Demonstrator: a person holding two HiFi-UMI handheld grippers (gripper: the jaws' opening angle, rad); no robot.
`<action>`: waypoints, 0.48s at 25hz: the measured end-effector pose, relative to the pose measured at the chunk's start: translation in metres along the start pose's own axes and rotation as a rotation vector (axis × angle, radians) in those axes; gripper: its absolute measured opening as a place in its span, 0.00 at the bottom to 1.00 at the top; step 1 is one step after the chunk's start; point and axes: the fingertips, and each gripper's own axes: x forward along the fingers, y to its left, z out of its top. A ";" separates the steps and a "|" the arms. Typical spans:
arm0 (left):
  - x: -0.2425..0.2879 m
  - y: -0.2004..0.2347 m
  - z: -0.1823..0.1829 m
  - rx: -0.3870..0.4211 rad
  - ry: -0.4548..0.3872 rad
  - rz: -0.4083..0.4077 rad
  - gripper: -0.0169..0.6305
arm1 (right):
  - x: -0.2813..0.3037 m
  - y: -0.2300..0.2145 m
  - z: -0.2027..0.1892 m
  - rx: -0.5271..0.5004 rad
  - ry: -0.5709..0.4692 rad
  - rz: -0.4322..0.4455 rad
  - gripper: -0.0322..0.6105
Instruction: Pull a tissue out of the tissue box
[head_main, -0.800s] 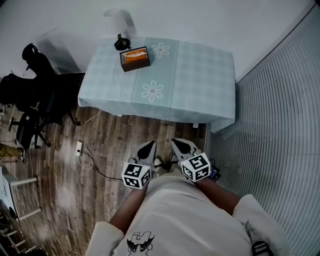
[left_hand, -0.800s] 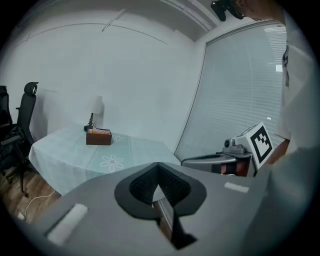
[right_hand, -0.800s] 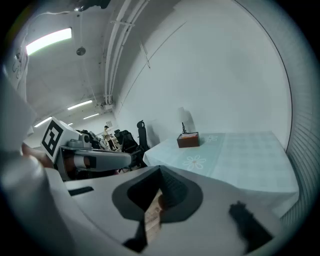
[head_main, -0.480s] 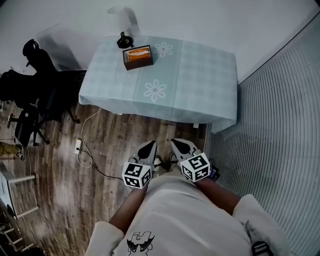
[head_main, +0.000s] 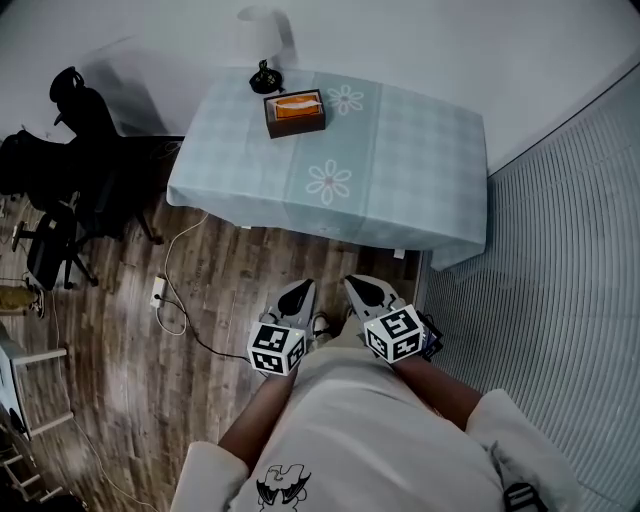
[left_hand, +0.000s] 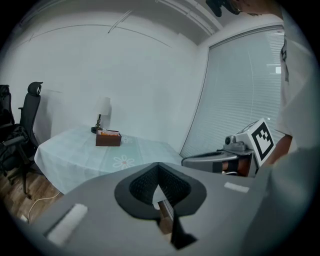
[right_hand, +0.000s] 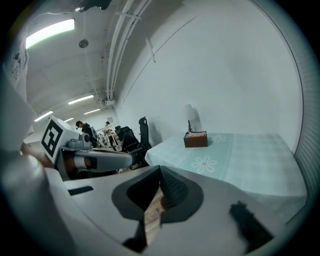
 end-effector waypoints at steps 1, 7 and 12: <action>-0.001 0.005 0.001 -0.002 -0.002 -0.001 0.04 | 0.005 0.001 0.001 -0.007 -0.001 -0.006 0.07; 0.007 0.027 0.007 -0.039 0.005 -0.008 0.04 | 0.028 -0.009 0.016 0.018 0.007 -0.039 0.07; 0.038 0.048 0.020 -0.055 0.013 -0.006 0.04 | 0.055 -0.040 0.028 0.032 0.019 -0.050 0.07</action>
